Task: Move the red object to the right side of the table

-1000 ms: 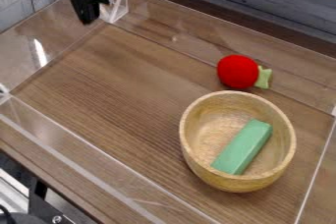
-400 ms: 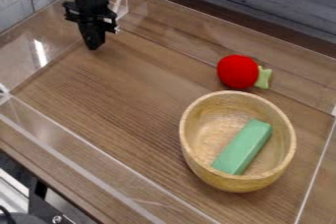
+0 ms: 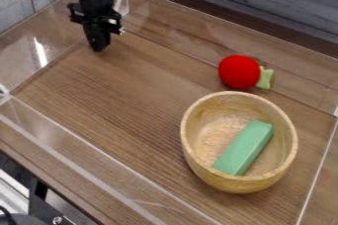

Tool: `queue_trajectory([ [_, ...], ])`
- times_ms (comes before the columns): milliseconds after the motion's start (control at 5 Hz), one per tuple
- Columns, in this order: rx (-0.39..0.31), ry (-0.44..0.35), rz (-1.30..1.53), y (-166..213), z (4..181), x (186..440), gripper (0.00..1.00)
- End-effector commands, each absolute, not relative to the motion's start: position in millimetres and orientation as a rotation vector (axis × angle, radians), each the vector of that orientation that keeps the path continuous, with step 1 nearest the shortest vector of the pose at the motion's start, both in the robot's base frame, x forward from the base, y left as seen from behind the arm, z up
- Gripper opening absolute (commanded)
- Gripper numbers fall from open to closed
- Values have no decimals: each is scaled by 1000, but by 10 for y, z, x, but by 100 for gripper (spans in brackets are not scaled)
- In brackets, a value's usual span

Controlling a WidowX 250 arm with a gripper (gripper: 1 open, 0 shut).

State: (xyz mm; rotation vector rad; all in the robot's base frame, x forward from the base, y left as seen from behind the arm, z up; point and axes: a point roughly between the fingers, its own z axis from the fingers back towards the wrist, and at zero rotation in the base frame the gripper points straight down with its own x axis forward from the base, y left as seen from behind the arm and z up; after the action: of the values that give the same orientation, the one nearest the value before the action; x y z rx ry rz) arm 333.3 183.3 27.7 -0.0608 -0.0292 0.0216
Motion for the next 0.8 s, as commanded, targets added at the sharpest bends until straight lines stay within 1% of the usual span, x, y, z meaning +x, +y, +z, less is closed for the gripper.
queue_trajectory([
  [0, -43, -81, -4, 1780, 540, 3404, 0],
  [600, -73, -65, -21, 1671, 551, 3410, 0],
])
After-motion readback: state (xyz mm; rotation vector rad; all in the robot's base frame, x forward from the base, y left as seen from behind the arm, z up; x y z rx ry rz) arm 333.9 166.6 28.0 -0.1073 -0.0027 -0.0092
